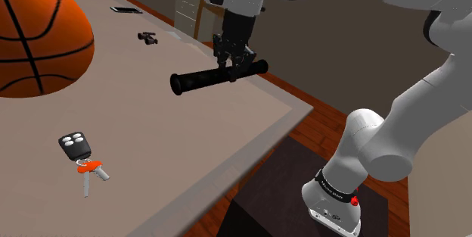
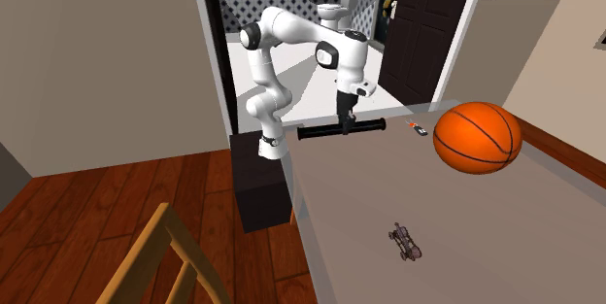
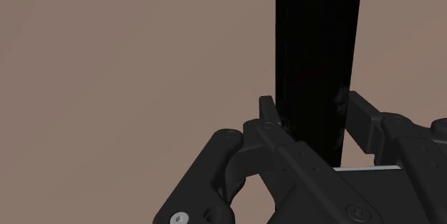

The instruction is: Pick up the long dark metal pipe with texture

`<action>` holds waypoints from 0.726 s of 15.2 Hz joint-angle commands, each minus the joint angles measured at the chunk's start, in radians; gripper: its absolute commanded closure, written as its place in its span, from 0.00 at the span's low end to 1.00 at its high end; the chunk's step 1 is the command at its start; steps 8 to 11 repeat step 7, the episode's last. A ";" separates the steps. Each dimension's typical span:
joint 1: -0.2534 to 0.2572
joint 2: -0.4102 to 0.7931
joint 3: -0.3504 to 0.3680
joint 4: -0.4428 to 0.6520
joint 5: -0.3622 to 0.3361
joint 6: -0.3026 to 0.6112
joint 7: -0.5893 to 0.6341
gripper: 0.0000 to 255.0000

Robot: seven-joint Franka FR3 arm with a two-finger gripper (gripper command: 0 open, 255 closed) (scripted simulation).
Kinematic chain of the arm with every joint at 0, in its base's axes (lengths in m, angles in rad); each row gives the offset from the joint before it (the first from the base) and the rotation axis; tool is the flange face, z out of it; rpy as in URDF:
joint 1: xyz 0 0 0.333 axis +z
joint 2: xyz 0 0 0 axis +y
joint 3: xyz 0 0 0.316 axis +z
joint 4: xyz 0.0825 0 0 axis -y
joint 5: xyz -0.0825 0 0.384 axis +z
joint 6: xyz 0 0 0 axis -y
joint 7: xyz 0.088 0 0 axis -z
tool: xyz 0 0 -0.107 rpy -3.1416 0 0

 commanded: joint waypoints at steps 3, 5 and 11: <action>0.000 0.004 0.000 0.059 0.000 -0.055 0.000 1.00; 0.000 0.007 0.000 0.089 -0.001 -0.082 0.000 1.00; 0.000 0.007 0.000 0.091 -0.001 -0.084 0.000 1.00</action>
